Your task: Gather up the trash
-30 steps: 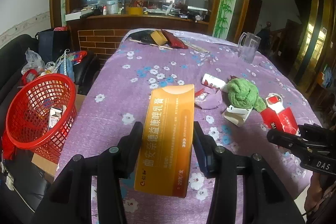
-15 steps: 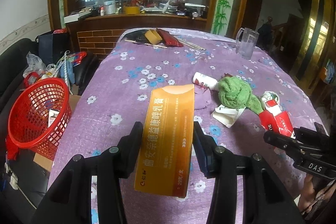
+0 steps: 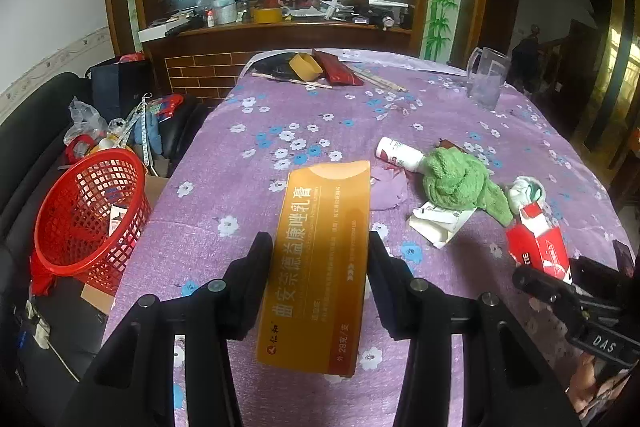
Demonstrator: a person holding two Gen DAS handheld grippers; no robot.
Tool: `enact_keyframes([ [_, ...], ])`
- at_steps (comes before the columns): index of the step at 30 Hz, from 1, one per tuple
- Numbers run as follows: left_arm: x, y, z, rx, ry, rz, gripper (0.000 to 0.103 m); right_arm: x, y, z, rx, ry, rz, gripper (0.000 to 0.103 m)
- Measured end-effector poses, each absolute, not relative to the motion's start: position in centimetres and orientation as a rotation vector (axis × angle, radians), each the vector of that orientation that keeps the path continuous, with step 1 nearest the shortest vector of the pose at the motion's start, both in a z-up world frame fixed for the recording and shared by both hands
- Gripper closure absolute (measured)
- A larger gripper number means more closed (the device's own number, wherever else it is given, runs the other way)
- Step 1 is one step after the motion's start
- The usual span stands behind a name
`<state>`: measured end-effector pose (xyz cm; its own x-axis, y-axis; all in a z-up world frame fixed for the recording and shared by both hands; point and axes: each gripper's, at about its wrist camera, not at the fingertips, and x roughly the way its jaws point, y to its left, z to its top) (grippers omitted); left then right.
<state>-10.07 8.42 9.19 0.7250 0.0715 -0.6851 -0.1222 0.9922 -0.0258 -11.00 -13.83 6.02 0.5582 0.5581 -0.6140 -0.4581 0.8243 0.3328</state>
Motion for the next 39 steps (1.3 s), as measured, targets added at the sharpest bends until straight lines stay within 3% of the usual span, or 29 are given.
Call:
enact_keyframes([
  [21,-8.7,7.9,8.8,-0.063,0.774,0.120,0.057,-10.4,-15.1,5.3,0.168,0.787,0.609,0.053],
  [39,-10.3,14.3,9.2,-0.155,0.712,0.061,0.057,-8.9,-10.4,7.6,0.075,0.820,0.576,0.053],
])
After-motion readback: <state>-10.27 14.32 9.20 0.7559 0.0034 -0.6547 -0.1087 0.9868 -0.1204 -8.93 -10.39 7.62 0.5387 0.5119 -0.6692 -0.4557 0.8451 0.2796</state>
